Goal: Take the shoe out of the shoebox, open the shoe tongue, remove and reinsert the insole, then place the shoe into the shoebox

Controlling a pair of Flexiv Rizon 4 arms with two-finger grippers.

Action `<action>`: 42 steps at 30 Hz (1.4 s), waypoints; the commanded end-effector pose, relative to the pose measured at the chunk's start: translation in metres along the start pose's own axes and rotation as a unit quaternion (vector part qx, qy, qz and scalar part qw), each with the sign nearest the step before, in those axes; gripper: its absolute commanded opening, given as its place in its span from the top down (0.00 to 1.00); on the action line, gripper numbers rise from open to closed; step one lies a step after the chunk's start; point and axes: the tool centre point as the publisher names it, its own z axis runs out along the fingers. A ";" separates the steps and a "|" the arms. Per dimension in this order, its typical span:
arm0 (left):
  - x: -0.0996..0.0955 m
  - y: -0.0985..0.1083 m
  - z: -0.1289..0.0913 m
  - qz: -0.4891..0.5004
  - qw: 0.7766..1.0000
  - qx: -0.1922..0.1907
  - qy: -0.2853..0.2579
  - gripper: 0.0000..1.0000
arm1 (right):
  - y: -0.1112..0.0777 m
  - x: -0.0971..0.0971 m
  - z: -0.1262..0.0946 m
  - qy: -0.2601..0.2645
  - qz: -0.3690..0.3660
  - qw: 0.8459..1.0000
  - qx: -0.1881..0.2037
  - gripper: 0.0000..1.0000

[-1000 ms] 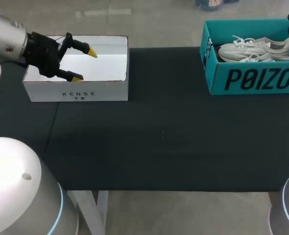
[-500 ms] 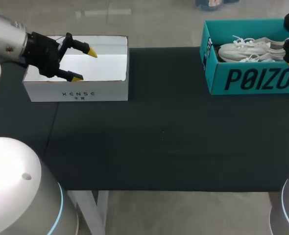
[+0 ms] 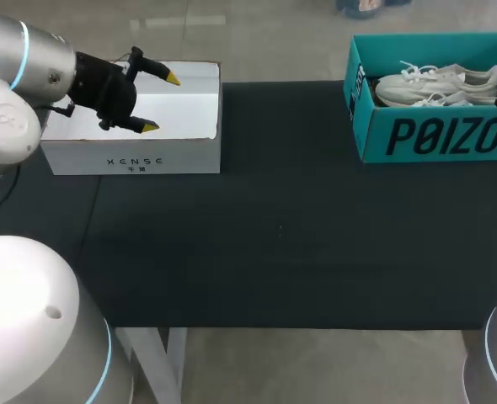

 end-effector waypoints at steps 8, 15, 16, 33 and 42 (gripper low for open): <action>-0.051 0.033 0.019 -0.362 0.883 -0.293 0.050 0.00 | 0.000 0.011 0.008 0.003 -0.010 1.000 0.007 0.00; -0.065 0.069 0.022 -0.550 0.747 -0.373 0.031 0.00 | -0.003 0.015 0.013 0.005 -0.004 1.000 0.024 0.00; -0.066 0.073 0.021 -0.580 0.719 -0.383 0.023 0.00 | -0.004 0.016 0.014 0.007 -0.003 1.000 0.026 0.00; -0.061 0.091 -0.001 -0.721 0.492 -0.486 -0.044 0.00 | -0.014 0.027 0.023 0.000 0.007 0.998 0.063 0.00; -0.061 0.091 -0.001 -0.721 0.492 -0.486 -0.044 0.00 | -0.020 0.026 0.032 -0.021 0.009 0.998 0.059 0.00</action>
